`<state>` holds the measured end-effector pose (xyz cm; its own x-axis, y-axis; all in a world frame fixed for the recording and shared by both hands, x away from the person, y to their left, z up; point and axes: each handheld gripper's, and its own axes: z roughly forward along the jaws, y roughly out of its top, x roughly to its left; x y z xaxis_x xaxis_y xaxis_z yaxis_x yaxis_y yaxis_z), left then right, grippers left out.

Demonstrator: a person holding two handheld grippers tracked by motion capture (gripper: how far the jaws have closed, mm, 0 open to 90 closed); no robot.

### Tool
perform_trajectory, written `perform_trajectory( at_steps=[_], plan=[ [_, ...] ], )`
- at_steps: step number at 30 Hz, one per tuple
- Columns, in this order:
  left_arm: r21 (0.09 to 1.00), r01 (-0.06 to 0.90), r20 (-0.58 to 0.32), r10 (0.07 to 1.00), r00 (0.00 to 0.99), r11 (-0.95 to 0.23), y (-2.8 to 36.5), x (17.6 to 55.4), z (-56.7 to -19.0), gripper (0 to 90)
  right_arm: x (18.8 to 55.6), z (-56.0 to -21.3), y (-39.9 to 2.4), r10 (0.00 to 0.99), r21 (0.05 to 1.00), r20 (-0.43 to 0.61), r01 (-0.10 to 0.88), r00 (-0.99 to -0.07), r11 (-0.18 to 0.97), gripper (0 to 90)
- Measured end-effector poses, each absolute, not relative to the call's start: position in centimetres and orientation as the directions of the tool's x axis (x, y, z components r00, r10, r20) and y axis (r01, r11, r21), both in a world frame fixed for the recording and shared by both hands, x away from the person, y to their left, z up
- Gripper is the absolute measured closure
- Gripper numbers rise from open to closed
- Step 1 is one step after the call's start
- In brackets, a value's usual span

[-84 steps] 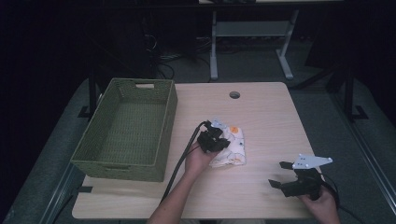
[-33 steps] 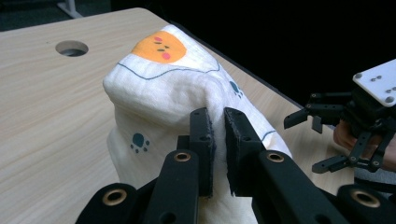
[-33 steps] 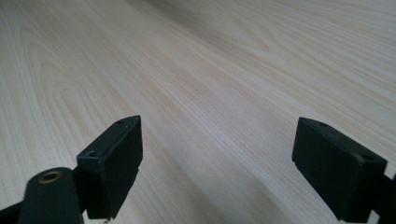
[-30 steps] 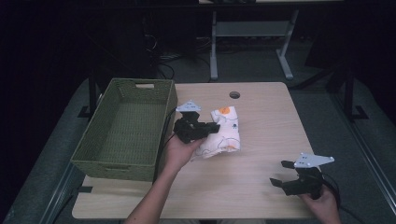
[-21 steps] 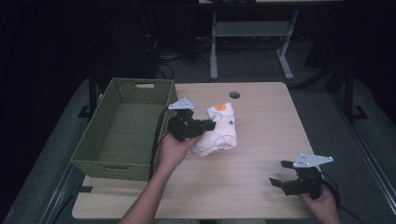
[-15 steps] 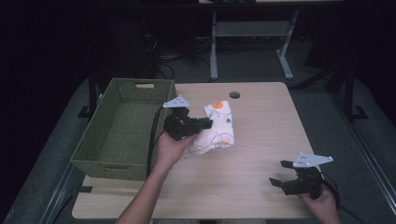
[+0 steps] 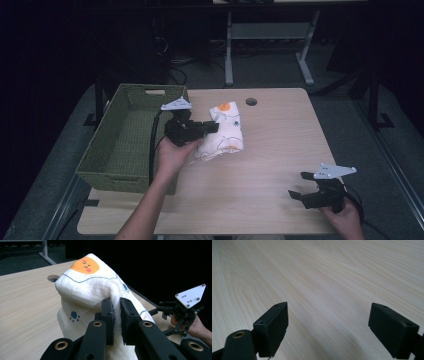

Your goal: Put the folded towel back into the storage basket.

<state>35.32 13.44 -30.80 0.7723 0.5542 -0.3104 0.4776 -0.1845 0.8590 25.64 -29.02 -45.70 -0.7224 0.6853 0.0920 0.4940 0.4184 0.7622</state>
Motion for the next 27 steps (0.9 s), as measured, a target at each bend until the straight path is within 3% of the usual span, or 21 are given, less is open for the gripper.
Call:
perform_trajectory(
  at_steps=[27],
  plan=[
    [0.868,0.483,-0.301,0.648,0.7,-0.117,20.7,35.5,-29.1,82.5,25.8,-45.8,-29.1,0.689,0.757,0.09,0.499,-0.719,0.421,15.9]
  ],
)
